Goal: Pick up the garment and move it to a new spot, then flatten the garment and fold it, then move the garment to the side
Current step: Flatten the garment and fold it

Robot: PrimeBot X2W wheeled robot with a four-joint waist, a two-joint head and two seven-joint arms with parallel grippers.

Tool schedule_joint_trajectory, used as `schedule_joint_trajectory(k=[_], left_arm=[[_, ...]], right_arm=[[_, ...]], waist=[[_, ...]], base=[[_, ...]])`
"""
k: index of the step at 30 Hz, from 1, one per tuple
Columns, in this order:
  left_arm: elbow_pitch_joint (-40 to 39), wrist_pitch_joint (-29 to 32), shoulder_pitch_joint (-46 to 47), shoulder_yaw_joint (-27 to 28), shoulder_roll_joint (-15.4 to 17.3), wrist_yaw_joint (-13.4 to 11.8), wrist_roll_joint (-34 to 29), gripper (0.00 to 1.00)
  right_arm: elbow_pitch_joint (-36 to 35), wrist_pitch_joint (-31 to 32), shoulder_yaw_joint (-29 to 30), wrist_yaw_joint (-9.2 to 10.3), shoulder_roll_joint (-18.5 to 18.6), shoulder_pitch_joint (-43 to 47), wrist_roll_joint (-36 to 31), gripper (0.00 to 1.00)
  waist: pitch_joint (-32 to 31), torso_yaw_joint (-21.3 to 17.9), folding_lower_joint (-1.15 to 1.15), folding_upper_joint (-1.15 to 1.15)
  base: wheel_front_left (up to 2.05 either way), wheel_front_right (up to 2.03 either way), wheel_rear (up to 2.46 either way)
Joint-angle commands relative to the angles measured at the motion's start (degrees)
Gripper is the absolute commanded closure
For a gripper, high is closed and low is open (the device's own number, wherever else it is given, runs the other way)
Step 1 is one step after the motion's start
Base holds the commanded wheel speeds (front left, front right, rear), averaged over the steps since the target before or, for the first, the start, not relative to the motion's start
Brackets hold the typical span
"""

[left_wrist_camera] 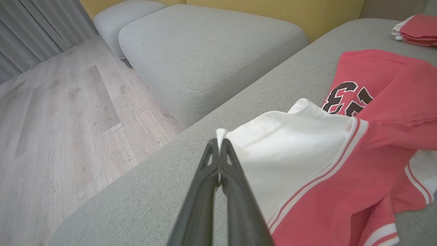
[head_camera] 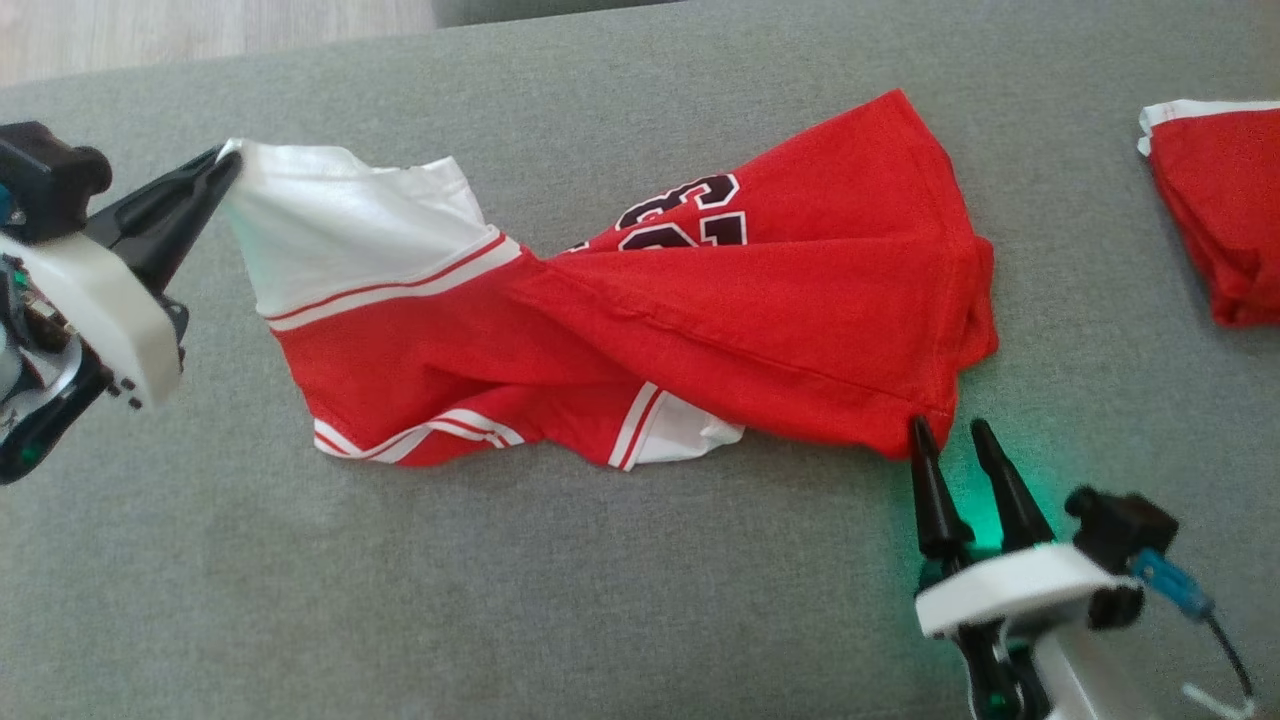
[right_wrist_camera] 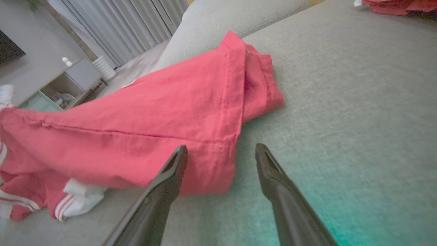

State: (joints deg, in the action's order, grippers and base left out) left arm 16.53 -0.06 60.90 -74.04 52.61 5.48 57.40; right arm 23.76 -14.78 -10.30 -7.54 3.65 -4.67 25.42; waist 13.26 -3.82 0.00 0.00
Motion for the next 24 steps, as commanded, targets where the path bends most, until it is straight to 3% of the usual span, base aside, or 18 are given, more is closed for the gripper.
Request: schedule_joint_trajectory(k=[1,14,17,19,20,22,24], left_arm=[[-0.1,0.2,3.9,3.3,2.2,-0.2,-0.5,1.0],[0.8,0.8,4.8,2.9,1.0,0.4,-1.1,1.0],[1.0,0.7,4.5,2.8,1.0,0.5,-1.0,1.0],[1.3,0.6,4.4,2.8,0.9,0.5,-0.9,1.0],[1.4,0.5,4.3,2.8,0.8,0.5,-0.8,1.0],[1.5,0.4,4.2,2.7,0.6,0.6,-0.7,1.0],[1.7,0.2,4.1,2.7,0.5,0.6,-0.6,1.0]], right_arm=[[-0.4,-0.2,-2.4,0.05,0.1,-3.0,2.8,0.0],[2.1,2.1,-10.3,0.05,5.7,-6.4,22.9,0.0],[1.1,2.5,-11.9,0.05,6.8,-5.7,25.9,0.09],[0.5,2.6,-12.7,0.05,7.4,-5.4,27.6,0.27],[0.2,2.9,-13.3,0.05,7.7,-5.2,28.5,0.31],[-0.4,3.2,-14.3,0.05,8.3,-4.9,29.9,0.31],[-0.9,3.3,-15.0,0.05,8.9,-4.8,31.1,0.4]], waist=[[0.2,0.1,0.0,0.0],[0.2,1.4,0.0,0.0],[0.0,1.5,0.0,0.0],[-0.2,1.6,0.0,0.0],[-0.3,1.7,0.0,0.0],[-0.5,1.8,0.0,0.0],[-0.6,1.9,0.0,0.0]], base=[[0.0,0.0,0.0],[0.0,0.0,0.0],[0.0,0.0,0.0],[0.0,0.0,0.0],[0.0,0.0,0.0],[0.0,0.0,0.0],[0.0,0.0,0.0]])
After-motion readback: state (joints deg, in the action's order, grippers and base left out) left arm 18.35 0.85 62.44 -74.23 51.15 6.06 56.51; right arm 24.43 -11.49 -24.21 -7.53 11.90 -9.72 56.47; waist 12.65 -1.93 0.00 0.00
